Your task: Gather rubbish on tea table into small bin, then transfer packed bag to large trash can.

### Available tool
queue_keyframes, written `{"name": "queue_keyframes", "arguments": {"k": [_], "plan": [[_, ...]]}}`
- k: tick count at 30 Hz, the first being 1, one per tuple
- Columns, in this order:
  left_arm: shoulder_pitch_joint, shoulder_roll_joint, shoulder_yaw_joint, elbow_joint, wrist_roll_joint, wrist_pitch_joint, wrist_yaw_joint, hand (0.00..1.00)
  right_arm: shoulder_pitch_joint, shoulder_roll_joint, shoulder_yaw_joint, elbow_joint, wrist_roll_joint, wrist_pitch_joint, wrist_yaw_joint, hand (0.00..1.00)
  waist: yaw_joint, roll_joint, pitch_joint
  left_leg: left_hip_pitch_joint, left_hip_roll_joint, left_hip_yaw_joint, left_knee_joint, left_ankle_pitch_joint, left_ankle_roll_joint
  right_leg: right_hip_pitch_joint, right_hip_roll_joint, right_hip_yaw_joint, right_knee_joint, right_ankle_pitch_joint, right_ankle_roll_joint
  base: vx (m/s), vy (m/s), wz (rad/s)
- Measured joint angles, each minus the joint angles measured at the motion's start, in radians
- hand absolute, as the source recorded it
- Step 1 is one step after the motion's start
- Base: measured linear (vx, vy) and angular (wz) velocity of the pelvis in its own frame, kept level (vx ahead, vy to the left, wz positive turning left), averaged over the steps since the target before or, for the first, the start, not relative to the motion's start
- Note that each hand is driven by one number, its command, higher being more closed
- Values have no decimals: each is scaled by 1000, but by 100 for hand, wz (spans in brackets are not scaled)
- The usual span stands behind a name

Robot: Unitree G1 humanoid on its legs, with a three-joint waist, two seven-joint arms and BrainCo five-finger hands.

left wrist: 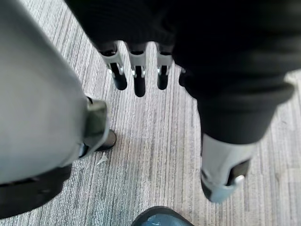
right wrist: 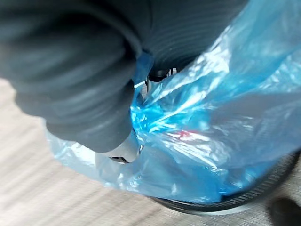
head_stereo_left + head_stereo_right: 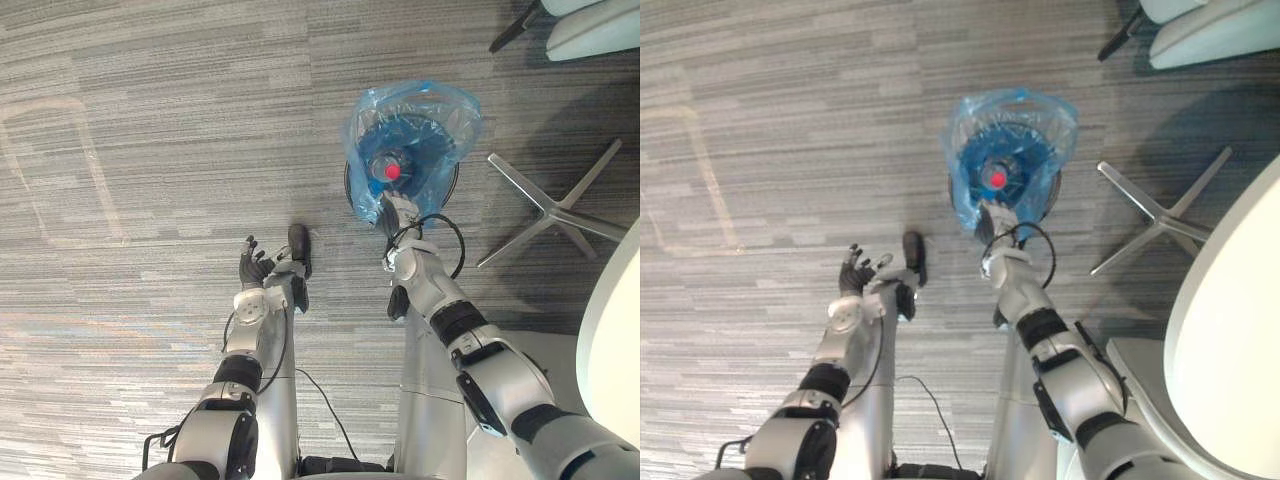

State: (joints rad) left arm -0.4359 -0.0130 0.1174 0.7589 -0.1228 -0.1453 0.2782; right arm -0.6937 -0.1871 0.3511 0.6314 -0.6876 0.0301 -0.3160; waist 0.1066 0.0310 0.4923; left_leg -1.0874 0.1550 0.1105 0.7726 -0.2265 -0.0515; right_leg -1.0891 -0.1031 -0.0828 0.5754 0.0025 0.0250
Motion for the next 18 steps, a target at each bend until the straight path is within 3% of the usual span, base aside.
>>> {"name": "queue_keyframes", "arguments": {"k": [5, 12, 18], "plan": [[73, -1, -48, -3, 17, 10, -10, 0, 164, 12, 8, -186, 44, -5, 3, 100, -3, -14, -8, 145, 7, 5, -29, -16, -2, 146, 2, -14, -33, -9, -2, 11, 4, -2], [198, 5, -89, -10, 45, 29, -32, 0, 403, 59, 10, -393, 135, -33, 45, 100, -16, -62, -51, 392, 1, 17, -134, -11, -13, 390, 3, -26, -132, -12, 2, 40, 1, 2], [306, 38, -157, 7, 83, 42, -49, 0, 584, 96, 33, -475, 183, -69, 100, 100, -28, -96, -185, 564, -10, 22, -257, 5, -32, 563, 8, -39, -249, -9, 7, 96, -12, 3]]}}
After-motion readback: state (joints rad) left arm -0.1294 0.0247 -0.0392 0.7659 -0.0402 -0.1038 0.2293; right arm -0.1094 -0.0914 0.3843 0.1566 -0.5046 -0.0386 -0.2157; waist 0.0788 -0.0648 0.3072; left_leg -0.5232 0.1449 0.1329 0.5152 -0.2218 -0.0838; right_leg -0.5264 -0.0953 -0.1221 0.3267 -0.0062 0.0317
